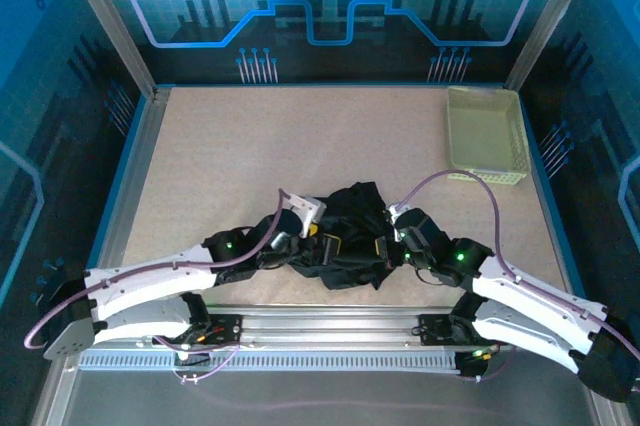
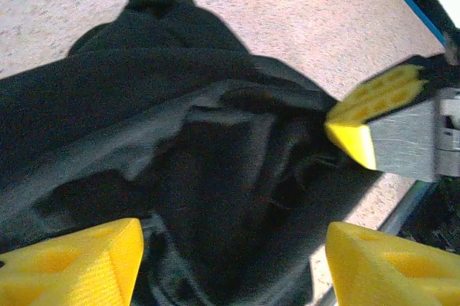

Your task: Fold the inside-out t-shirt

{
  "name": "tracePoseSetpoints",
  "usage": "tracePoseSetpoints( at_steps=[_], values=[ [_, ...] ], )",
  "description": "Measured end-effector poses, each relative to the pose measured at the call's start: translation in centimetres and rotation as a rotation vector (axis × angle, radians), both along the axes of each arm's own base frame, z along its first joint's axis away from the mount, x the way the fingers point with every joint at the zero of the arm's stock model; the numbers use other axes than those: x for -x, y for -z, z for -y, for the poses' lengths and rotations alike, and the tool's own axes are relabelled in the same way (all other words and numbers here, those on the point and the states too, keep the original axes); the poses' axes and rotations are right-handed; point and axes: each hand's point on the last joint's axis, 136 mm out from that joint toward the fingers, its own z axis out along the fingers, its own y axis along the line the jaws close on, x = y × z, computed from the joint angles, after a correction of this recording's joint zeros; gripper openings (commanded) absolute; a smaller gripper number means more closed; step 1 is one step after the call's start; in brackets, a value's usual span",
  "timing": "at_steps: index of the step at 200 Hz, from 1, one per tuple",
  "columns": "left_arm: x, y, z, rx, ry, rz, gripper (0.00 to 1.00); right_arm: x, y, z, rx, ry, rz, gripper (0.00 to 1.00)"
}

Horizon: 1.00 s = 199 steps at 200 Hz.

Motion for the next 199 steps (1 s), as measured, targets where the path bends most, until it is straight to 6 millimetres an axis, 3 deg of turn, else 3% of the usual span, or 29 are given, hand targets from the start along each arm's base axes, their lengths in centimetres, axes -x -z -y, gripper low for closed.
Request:
tracePoseSetpoints(
  at_steps=[28, 89, 130, 199],
  values=[
    [0.0, 0.0, 1.5, -0.076, 0.032, 0.027, 0.61, 0.0, -0.1, 0.1, 0.008, 0.004, 0.011, 0.17],
    [-1.1, 4.8, 4.2, -0.328, 0.074, -0.021, 0.52, 0.0, 0.0, 0.1, 0.024, 0.004, 0.019, 0.17],
    [-1.7, 6.9, 3.9, -0.424, 0.057, -0.039, 0.33, 0.1, 0.0, 0.1, 0.024, 0.010, 0.019, 0.18],
    [-2.5, 6.7, 3.3, -0.436, -0.004, -0.016, 0.03, 0.7, 1.9, 0.4, 0.081, 0.004, -0.006, 0.22]
  ],
)
